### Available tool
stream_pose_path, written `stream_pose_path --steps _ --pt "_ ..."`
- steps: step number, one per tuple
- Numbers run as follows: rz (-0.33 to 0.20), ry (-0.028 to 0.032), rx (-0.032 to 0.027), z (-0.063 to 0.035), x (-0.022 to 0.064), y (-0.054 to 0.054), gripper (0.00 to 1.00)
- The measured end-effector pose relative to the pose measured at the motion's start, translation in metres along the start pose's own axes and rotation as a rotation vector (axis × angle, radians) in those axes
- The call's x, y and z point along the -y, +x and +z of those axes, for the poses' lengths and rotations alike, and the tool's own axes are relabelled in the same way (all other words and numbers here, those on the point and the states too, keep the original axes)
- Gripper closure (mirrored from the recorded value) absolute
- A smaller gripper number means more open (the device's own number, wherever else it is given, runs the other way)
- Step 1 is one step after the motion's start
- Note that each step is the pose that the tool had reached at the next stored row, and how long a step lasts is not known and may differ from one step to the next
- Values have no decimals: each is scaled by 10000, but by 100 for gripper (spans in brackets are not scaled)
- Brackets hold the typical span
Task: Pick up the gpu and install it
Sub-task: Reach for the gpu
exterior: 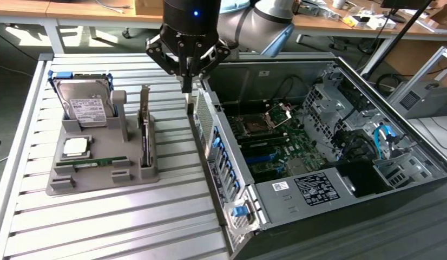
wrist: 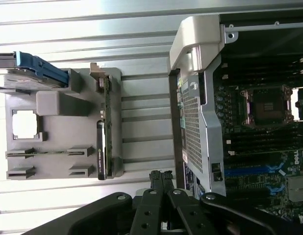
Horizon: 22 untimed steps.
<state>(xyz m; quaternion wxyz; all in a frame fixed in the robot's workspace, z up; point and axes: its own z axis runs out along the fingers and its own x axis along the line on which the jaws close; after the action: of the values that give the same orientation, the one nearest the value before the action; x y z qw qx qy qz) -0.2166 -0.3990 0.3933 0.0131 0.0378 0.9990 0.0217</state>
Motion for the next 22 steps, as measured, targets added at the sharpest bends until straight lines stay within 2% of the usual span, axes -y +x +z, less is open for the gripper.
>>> stream_pose_path --steps 22 --pt "1 0 0 -5 15 198 90"
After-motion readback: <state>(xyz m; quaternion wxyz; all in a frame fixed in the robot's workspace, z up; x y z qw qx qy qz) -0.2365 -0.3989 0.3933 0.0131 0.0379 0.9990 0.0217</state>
